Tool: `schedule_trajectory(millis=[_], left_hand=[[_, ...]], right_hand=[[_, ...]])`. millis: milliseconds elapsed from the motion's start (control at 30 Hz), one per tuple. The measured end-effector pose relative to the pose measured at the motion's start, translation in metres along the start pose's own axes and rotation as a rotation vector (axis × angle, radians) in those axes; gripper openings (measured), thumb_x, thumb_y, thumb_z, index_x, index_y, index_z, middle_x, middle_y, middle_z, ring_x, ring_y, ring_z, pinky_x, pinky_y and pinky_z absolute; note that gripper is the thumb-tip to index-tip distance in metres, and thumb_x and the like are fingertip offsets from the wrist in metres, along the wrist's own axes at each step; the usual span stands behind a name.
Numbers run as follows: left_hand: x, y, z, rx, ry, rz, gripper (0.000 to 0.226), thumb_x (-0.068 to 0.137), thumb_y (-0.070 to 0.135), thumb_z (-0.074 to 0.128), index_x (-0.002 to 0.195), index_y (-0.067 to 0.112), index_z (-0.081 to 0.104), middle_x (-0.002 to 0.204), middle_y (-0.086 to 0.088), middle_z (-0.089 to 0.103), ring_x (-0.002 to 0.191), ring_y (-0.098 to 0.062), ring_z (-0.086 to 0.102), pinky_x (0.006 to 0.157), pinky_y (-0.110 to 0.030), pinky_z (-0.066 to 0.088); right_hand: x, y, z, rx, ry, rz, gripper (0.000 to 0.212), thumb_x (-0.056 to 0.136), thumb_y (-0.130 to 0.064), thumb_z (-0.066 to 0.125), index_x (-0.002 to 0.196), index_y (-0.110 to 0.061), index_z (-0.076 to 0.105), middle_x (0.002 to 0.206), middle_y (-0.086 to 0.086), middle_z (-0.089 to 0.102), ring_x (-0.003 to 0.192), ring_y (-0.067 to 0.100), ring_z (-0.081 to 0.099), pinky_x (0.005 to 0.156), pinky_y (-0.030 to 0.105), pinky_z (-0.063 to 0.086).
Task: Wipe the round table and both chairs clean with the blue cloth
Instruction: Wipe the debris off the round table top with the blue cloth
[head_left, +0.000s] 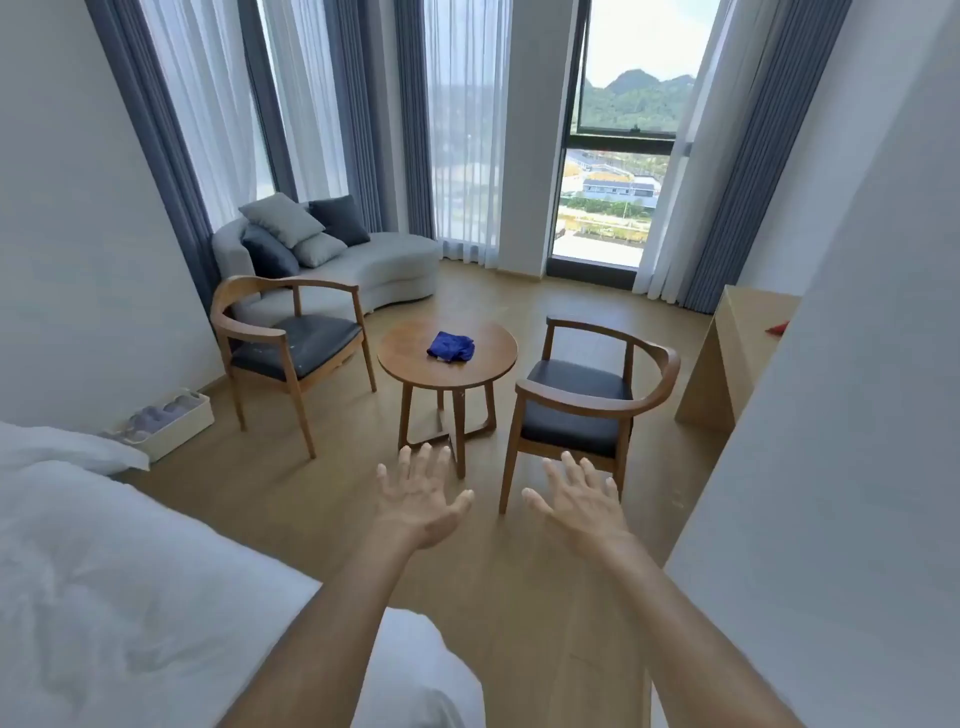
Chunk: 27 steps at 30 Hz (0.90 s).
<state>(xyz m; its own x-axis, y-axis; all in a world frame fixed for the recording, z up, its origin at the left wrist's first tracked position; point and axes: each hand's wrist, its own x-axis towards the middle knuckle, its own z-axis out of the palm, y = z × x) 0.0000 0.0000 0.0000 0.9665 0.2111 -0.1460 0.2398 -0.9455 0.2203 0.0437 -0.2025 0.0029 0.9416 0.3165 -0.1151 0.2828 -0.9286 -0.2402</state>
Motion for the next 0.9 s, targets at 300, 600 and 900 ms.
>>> schedule_trajectory(millis=[300, 600, 900], left_hand=[[0.162, 0.004, -0.024, 0.037, -0.018, -0.018, 0.077, 0.092, 0.063, 0.028, 0.153, 0.028, -0.001, 0.162, -0.002, -0.005, 0.148, -0.026, -0.011, 0.117, -0.053, -0.004], [0.312, 0.015, -0.029, 0.033, -0.019, -0.093, 0.078, 0.092, 0.062, 0.03, 0.154, 0.028, -0.003, 0.162, -0.002, -0.006, 0.148, -0.026, -0.013, 0.117, -0.054, -0.006], [0.462, 0.024, -0.034, -0.02, -0.013, -0.229, 0.076, 0.094, 0.06, 0.03, 0.153, 0.026, -0.002, 0.162, -0.003, -0.005, 0.148, -0.026, -0.01, 0.117, -0.052, -0.005]], right_hand=[[0.182, 0.003, -0.008, -0.039, 0.039, -0.018, 0.066, 0.095, -0.062, 0.024, 0.152, -0.031, 0.011, 0.162, 0.002, 0.002, 0.148, 0.028, -0.003, 0.117, 0.053, 0.001], [0.343, 0.022, -0.014, -0.05, 0.069, -0.071, 0.066, 0.093, -0.063, 0.027, 0.15, -0.031, 0.016, 0.161, 0.001, 0.006, 0.148, 0.028, 0.002, 0.116, 0.054, 0.004], [0.521, 0.045, -0.024, -0.098, -0.019, -0.212, 0.066, 0.095, -0.063, 0.023, 0.151, -0.03, 0.015, 0.161, 0.004, 0.006, 0.148, 0.029, 0.001, 0.116, 0.055, 0.003]])
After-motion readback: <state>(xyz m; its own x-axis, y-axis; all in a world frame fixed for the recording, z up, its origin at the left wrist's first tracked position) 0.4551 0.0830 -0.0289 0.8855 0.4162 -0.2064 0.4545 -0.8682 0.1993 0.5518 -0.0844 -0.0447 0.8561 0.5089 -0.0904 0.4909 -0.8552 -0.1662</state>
